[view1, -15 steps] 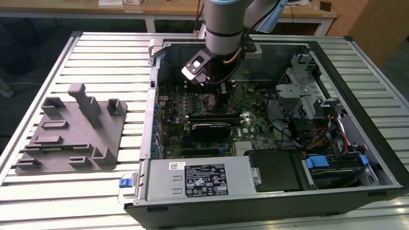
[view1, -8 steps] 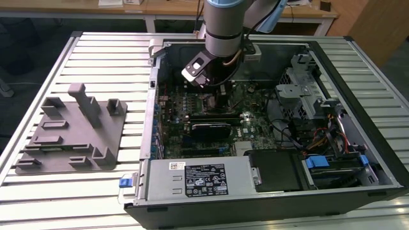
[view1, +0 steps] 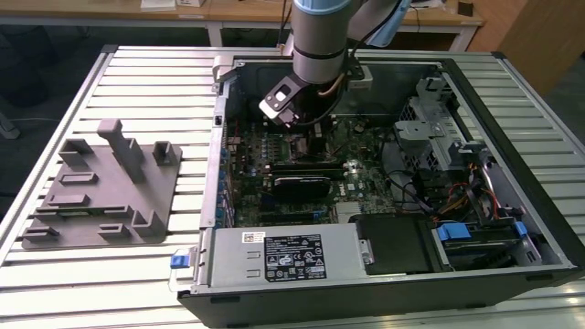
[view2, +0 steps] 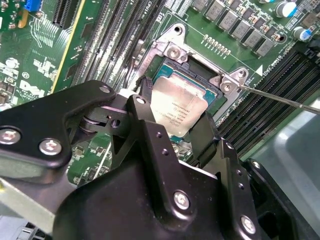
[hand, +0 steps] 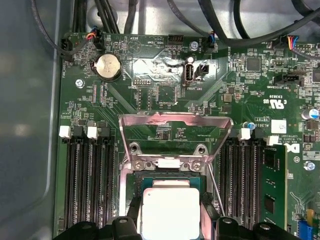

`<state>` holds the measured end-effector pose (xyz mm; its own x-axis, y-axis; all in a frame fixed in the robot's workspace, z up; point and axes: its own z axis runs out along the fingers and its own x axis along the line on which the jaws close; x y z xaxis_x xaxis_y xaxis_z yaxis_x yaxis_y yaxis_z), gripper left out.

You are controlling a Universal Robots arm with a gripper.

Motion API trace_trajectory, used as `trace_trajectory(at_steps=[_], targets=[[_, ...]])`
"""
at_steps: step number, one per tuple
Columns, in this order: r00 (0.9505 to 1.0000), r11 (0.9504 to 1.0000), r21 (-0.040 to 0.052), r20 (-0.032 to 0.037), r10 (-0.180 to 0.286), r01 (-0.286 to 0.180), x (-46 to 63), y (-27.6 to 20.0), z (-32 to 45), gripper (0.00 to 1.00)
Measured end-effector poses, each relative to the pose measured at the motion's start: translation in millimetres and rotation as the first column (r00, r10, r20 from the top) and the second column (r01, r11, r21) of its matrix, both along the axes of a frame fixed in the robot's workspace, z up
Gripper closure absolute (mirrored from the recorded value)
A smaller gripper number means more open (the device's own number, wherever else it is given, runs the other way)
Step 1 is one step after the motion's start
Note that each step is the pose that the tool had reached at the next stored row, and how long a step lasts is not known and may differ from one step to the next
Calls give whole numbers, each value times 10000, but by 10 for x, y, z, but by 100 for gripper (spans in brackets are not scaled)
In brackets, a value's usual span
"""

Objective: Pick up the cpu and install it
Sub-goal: 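Place the cpu into insertion slot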

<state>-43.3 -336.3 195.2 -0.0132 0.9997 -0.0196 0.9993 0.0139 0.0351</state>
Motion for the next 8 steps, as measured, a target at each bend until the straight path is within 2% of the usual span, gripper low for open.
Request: trace_trajectory(at_steps=[8], targets=[[10000, 10000, 53, -1, -36, 36, -4, 0, -28, 46]])
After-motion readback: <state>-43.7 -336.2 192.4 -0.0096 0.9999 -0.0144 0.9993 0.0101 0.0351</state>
